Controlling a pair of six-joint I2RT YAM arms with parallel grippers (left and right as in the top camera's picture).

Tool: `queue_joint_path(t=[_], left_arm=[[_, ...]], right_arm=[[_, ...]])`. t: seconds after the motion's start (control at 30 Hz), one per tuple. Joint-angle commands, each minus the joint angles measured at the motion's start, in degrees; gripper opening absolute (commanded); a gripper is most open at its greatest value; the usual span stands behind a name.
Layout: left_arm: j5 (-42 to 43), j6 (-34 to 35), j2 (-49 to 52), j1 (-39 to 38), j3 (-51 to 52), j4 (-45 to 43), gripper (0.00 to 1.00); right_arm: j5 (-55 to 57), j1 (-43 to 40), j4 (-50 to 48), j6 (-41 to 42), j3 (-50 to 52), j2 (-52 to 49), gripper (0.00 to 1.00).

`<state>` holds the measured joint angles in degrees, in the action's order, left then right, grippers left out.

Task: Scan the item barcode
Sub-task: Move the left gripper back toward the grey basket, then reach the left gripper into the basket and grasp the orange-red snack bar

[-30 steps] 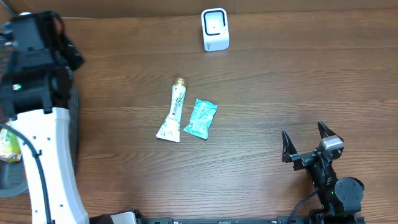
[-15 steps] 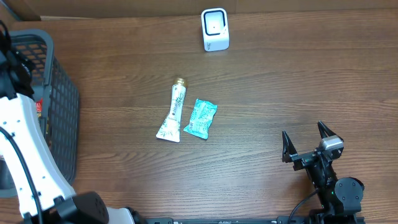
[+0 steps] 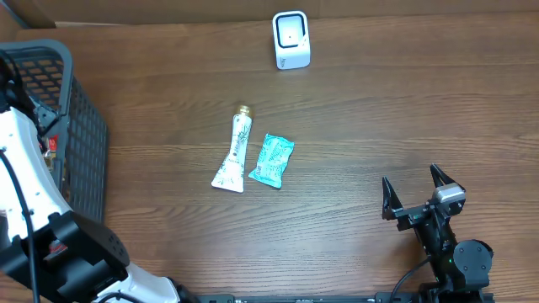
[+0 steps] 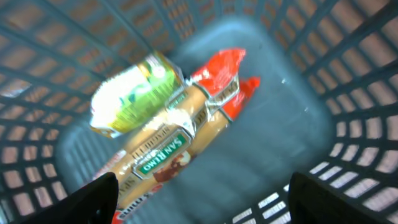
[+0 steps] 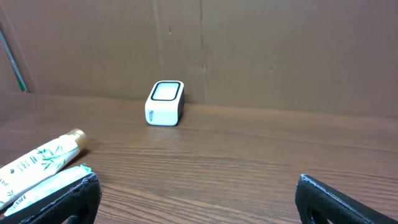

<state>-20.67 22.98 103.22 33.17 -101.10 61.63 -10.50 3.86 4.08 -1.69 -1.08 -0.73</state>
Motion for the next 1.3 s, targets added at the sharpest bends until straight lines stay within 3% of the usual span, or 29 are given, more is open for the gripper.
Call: queue_joint_path(t=[0.0, 0.27, 0.53, 0.93, 0.97, 1.1, 1.27], left_arm=[[2.3, 1.2, 1.0, 0.7, 5.7, -2.3, 0.80], [4.7, 1.3, 1.0, 1.6, 18.8, -10.8, 0.80], [4.7, 0.4, 1.0, 0.8, 21.2, -12.5, 0.80], [6.8, -15.6, 1.0, 1.4, 21.1, -13.6, 0.84], [7.5, -18.2, 1.0, 1.4, 21.1, -14.1, 0.89], [8.0, -29.0, 1.0, 1.5, 20.8, -14.7, 0.89], [8.3, -30.6, 1.0, 3.4, 19.4, -16.5, 0.95]], right_arm=[[-0.3, 0.4, -0.3, 0.2, 0.6, 0.5, 1.00], [-0.3, 0.4, -0.3, 0.2, 0.6, 0.5, 1.00], [-0.3, 0.4, -0.3, 0.2, 0.6, 0.5, 1.00], [-0.3, 0.4, -0.3, 0.2, 0.6, 0.5, 1.00], [-0.3, 0.4, -0.3, 0.2, 0.6, 0.5, 1.00], [-0.3, 0.4, -0.3, 0.2, 0.6, 0.5, 1.00], [-0.3, 0.4, -0.3, 0.2, 0.6, 0.5, 1.00]])
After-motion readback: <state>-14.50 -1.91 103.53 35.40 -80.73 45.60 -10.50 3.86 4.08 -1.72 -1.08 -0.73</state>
